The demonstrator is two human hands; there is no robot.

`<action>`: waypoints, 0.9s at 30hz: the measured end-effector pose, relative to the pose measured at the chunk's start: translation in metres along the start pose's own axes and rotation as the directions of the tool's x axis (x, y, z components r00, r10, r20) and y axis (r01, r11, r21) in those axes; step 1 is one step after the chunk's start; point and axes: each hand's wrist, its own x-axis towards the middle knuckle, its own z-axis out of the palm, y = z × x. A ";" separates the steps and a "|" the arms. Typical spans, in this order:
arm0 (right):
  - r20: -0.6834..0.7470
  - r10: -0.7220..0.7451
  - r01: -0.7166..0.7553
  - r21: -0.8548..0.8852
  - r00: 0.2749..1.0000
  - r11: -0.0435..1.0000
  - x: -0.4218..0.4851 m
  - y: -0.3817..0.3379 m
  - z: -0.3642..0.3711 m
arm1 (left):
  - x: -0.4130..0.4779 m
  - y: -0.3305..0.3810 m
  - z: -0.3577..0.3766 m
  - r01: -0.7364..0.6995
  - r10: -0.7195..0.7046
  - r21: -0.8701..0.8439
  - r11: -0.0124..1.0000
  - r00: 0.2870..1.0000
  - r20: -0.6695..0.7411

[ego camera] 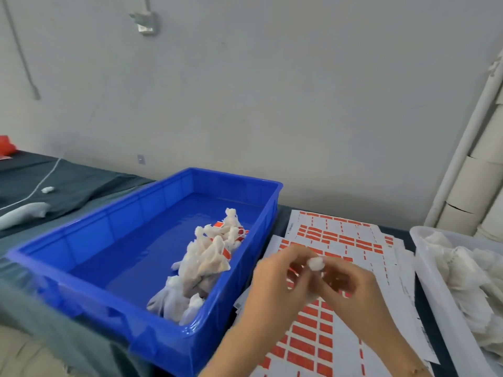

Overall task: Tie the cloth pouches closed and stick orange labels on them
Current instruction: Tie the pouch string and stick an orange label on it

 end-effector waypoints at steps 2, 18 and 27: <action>0.072 -0.067 0.066 0.021 0.995 0.998 0.014 -0.025 0.011 | 0.002 0.007 -0.035 -0.026 0.029 0.071 0.997 0.998 -0.051; 0.602 -0.167 0.294 -0.118 0.781 0.949 0.104 -0.116 0.197 | 0.030 -0.071 -0.213 0.376 -0.416 0.658 0.652 0.903 -0.104; 0.769 -0.114 0.526 -0.313 0.629 0.791 0.083 -0.097 0.215 | 0.021 -0.112 -0.193 0.455 -0.726 0.758 0.467 0.687 0.034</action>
